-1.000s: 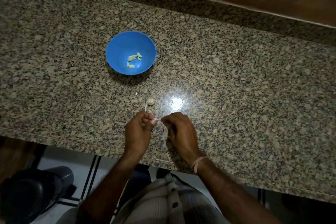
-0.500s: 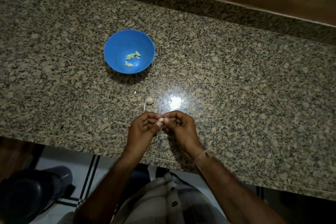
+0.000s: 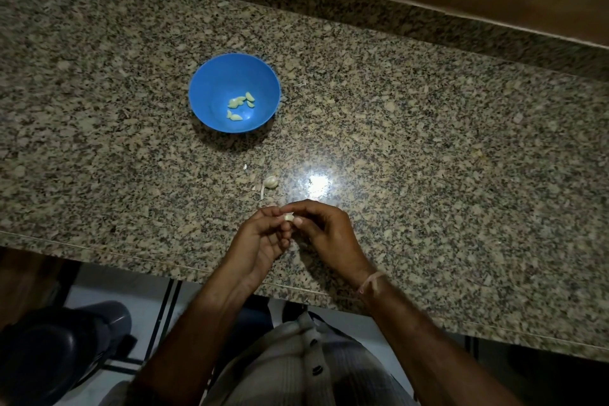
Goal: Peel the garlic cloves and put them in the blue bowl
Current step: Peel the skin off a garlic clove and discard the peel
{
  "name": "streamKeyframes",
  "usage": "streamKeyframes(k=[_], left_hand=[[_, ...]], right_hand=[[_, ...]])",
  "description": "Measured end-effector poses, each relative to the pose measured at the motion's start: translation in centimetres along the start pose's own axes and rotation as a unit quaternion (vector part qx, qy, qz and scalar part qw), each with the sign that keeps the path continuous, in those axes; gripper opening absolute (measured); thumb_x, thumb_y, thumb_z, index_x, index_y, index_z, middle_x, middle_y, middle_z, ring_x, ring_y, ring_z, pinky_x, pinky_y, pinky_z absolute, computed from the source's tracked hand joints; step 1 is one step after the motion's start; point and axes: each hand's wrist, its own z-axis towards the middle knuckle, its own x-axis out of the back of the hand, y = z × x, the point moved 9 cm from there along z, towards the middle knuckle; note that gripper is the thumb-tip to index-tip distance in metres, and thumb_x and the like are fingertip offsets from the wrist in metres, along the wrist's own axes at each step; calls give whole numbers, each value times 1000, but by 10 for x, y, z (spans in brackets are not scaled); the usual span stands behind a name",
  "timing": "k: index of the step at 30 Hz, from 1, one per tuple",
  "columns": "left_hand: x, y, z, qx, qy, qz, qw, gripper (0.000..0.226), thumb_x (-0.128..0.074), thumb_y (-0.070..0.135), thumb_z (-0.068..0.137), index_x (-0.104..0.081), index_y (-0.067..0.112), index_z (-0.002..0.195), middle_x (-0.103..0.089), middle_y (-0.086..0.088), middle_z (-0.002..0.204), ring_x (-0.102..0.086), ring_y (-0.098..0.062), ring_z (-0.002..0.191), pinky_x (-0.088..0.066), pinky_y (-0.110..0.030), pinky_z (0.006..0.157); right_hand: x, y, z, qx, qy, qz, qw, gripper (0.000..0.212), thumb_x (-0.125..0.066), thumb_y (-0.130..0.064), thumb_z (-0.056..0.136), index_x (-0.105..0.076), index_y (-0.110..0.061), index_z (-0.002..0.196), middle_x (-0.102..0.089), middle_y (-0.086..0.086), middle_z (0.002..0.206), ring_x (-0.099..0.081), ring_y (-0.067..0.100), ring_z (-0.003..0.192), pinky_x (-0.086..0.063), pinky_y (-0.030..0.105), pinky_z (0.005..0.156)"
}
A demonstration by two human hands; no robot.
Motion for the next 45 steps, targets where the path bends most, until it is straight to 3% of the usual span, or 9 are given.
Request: streamKeyframes(k=[10,15,19,25,30,35,38,41,45], left_hand=[[10,17,-2,-132,67,221,964,13,-56,0,99,-64,9,98,-66,-2,70,-58,-12,63,-44,-26,56],[10,39,-11,-264,155,464,831,10,-65,24,102,-74,24,99,-74,8,77,-70,-5,72,-58,-30,67],[-1,45,-23,-318,156,554,753,18,-67,23,99,-72,31,114,-59,14,116,-63,-3,93,-50,-19,69],[-7,38,-23,-328,100,491,801,6,-72,26,97,-74,30,100,-71,17,98,-66,-4,88,-59,-36,73],[-3,32,-21,-291,81,414,859,7,-72,23,97,-74,29,96,-76,9,88,-72,-16,85,-61,-47,77],[15,27,-13,-248,83,297,919,15,-77,38,92,-79,23,96,-75,-10,87,-69,-43,91,-59,-61,86],[11,26,-10,-217,60,256,940,15,-76,27,93,-78,12,92,-75,-18,91,-71,-40,95,-61,-52,90],[3,23,-12,-185,63,227,954,11,-70,9,95,-76,2,89,-76,-12,83,-70,-10,70,-54,-20,66],[8,15,-8,-147,94,194,965,14,-68,9,96,-77,9,85,-71,-2,74,-55,0,57,-40,-14,50]], right_hand=[[7,16,-7,-41,67,7,997,10,-74,-7,95,-75,-15,101,-76,-1,96,-73,19,94,-62,42,86],[7,32,-8,-102,69,87,989,9,-70,-7,98,-75,-12,103,-77,13,95,-75,27,89,-62,47,82],[8,38,-10,-127,78,127,981,4,-70,-6,98,-73,-5,100,-72,17,83,-68,22,75,-57,40,72],[5,43,-11,-161,70,176,968,13,-72,-5,96,-71,6,102,-75,14,82,-68,16,72,-55,26,66],[5,43,-9,-167,61,155,972,9,-69,-3,98,-74,5,101,-75,15,83,-68,15,70,-55,27,67],[8,26,-8,-70,52,38,995,33,-64,8,95,-76,-13,116,-78,0,113,-73,16,109,-60,36,95],[5,16,-9,-24,58,4,998,27,-73,-1,94,-76,-15,117,-76,-3,114,-73,17,107,-61,40,93],[2,13,-8,-13,65,-33,997,17,-75,-6,94,-77,-15,108,-78,-3,98,-75,19,91,-63,46,81],[1,4,-6,28,72,-68,995,15,-70,1,93,-73,-12,98,-75,-1,91,-73,20,87,-61,49,77]])
